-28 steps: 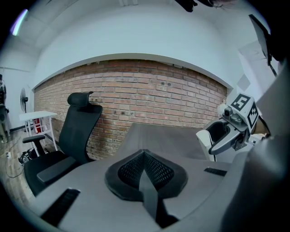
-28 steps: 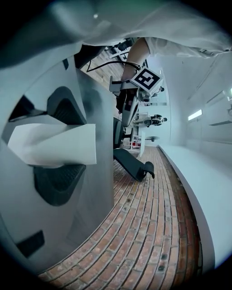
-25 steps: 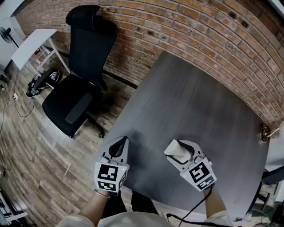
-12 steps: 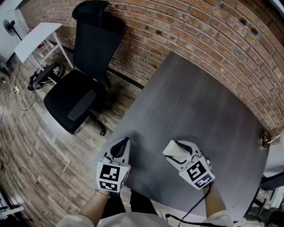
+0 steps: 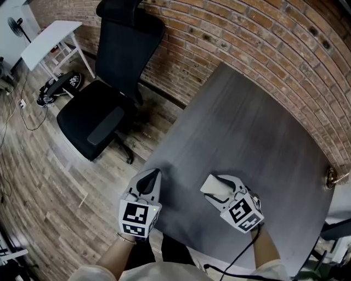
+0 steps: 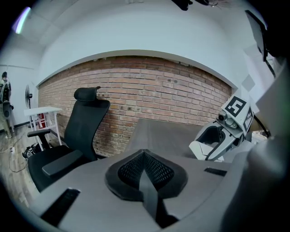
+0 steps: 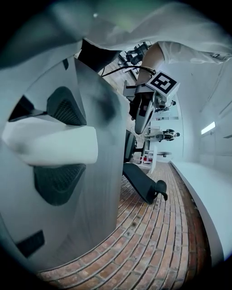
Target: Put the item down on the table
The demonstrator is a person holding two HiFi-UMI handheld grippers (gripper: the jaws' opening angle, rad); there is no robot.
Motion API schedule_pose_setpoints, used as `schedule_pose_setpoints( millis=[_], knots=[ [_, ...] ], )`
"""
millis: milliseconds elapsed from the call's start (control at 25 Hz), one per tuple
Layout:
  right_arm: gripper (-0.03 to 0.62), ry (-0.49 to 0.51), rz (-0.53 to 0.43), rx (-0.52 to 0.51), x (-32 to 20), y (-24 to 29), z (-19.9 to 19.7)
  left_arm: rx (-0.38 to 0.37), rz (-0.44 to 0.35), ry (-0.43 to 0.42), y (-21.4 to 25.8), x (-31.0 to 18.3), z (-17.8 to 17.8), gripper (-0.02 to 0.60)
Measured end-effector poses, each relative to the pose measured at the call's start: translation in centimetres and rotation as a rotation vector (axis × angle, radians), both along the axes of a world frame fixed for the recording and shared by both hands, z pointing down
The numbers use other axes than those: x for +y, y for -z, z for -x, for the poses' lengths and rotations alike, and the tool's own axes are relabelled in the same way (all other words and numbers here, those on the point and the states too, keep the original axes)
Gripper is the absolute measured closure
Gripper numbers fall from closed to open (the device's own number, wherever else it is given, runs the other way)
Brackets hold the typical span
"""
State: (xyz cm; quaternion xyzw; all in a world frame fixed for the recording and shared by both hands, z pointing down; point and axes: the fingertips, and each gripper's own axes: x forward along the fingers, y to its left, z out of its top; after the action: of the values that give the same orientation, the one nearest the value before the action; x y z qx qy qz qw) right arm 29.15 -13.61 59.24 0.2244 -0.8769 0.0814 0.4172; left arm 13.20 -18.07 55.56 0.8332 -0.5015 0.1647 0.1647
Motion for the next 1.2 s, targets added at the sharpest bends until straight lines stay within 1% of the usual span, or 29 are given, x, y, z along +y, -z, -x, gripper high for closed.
schedule_pose_setpoints(
  millis=[600,880,1200],
  knots=[
    [0.303,0.025,0.053,0.039,-0.5,-2.1,0.5,0.000,0.032,0.019,-1.1,0.2,1.1,0.571],
    [0.303,0.024,0.057,0.053,-0.7,-3.0,0.7,-0.003,0.045,0.026,-1.6,0.2,1.9,0.571],
    [0.303,0.015,0.073,0.042,-0.9,-3.0,0.8,-0.004,0.056,0.034,-2.0,0.5,2.4,0.571]
  ],
)
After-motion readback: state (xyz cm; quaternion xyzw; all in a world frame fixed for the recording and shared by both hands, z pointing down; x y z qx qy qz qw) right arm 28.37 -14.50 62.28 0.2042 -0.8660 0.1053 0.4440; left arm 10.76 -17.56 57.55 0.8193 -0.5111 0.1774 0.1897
